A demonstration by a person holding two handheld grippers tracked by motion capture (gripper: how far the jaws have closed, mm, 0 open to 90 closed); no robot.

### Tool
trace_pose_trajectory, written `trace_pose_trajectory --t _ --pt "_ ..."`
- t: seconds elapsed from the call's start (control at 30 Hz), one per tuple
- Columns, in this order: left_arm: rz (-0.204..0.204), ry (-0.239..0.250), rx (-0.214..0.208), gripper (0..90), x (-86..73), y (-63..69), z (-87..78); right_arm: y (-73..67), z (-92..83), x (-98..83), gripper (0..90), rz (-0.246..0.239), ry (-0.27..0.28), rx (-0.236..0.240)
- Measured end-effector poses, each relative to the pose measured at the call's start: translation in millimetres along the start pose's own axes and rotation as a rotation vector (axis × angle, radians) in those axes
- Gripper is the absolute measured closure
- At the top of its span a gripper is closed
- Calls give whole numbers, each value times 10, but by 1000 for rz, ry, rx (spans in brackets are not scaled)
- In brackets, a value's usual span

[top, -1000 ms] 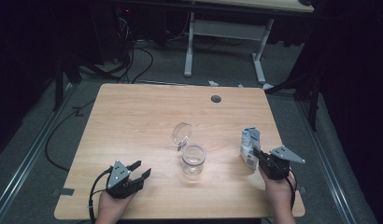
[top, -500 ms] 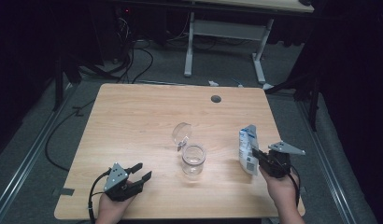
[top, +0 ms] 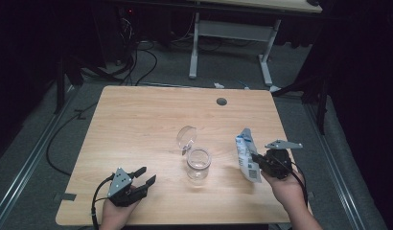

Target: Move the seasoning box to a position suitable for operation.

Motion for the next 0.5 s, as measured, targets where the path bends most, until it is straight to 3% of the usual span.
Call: trace_pose_trajectory --t 0.5 --pt "-8 -1 1 515 -6 -2 -7 -41 -30 156 896 -49 -158 58"
Point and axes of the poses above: each handheld gripper's, and its own axes: z roughly forward along the jaws, x roughly out of its top, y roughly to its right, the point moved 4 cm from there along z, roughly forward along the jaws, and after that the axes turned 10 degrees about -z, right-handed, at the moved point
